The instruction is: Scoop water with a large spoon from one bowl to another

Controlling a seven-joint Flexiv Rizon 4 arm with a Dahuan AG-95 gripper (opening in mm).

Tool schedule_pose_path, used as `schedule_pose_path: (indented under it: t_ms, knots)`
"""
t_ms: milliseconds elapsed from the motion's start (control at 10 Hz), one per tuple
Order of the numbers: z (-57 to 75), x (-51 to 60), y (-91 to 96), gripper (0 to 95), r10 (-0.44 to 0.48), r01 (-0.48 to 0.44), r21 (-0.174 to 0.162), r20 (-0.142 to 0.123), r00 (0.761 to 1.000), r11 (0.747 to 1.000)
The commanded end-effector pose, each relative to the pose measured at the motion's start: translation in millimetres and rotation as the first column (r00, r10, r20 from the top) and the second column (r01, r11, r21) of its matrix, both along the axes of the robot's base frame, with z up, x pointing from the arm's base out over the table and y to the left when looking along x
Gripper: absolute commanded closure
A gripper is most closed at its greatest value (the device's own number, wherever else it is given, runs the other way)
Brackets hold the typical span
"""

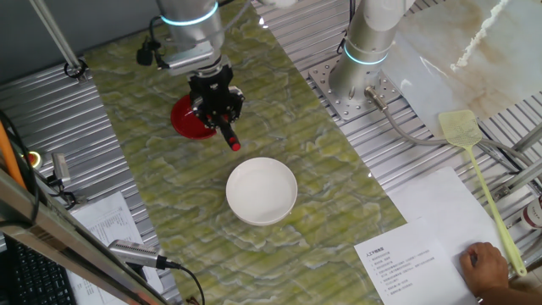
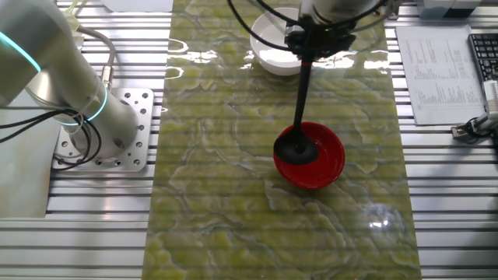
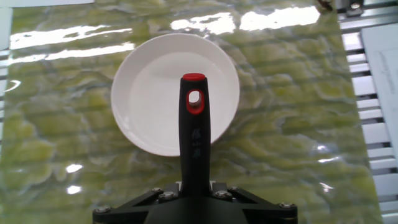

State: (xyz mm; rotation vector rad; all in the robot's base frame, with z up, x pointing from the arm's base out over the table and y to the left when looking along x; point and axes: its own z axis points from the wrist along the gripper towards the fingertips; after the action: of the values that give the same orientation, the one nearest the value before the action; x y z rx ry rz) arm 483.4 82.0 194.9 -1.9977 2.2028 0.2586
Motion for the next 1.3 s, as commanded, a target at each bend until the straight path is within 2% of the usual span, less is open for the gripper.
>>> schedule_pose_path:
  t_ms: [100,500,600,700,900,1300]
  knots:
    - [-4.1,9.1,1.6,95.0,-0.005,0.005,-0.002,0.014,1.000,1.000]
    - [-12.6,11.9,-0.4,95.0,0.014,-0.015,0.002,0.069,0.998,1.000]
    - [-13.3,12.1,-0.5,95.0,0.010,-0.011,0.008,0.072,0.997,1.000]
    - [-13.4,12.1,-0.6,95.0,-0.003,0.002,0.009,0.093,0.996,1.000]
    - [-12.9,13.6,0.2,95.0,-0.020,0.019,0.014,0.114,0.993,1.000]
    - [-11.4,22.7,2.9,95.0,-0.041,0.041,0.004,0.116,0.992,0.999]
